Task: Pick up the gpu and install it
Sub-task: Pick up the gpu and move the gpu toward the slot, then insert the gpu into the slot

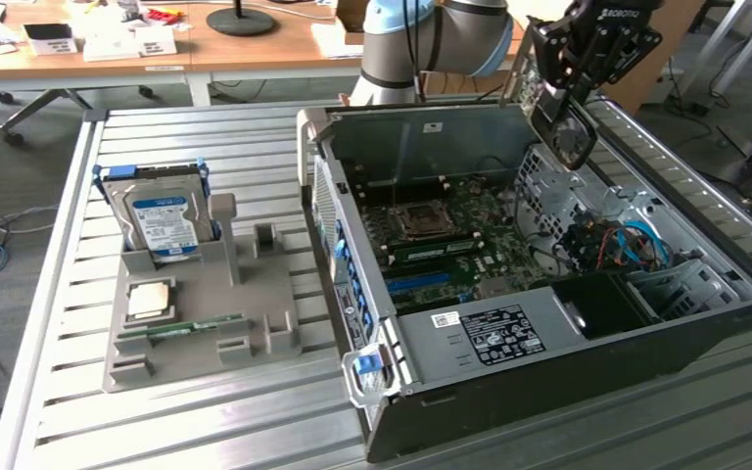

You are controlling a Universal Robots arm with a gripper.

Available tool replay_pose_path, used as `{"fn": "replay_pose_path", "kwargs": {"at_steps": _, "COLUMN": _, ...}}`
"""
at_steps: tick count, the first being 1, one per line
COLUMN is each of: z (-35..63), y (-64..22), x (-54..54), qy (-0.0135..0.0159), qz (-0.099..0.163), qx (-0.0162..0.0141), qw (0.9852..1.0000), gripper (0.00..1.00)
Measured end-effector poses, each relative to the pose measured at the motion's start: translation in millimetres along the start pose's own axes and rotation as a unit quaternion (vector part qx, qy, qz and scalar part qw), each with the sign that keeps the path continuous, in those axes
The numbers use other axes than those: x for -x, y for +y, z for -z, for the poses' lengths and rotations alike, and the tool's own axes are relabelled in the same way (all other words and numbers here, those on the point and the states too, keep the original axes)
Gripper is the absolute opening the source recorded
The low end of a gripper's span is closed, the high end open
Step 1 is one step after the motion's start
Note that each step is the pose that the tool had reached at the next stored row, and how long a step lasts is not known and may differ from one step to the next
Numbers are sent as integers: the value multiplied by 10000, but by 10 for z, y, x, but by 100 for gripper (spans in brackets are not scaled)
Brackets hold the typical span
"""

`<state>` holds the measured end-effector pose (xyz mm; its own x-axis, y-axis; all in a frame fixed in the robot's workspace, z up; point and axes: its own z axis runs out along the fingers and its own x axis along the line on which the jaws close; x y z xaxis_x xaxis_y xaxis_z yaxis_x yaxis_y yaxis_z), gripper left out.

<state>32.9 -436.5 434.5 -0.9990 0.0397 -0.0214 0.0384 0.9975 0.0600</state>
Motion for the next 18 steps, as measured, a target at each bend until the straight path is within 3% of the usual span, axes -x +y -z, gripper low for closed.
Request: {"fn": "replay_pose_path", "kwargs": {"at_steps": 18, "z": -2, "y": 3, "x": 79, "qy": 0, "qz": 2, "qx": 0, "qw": 10000, "gripper": 27}}
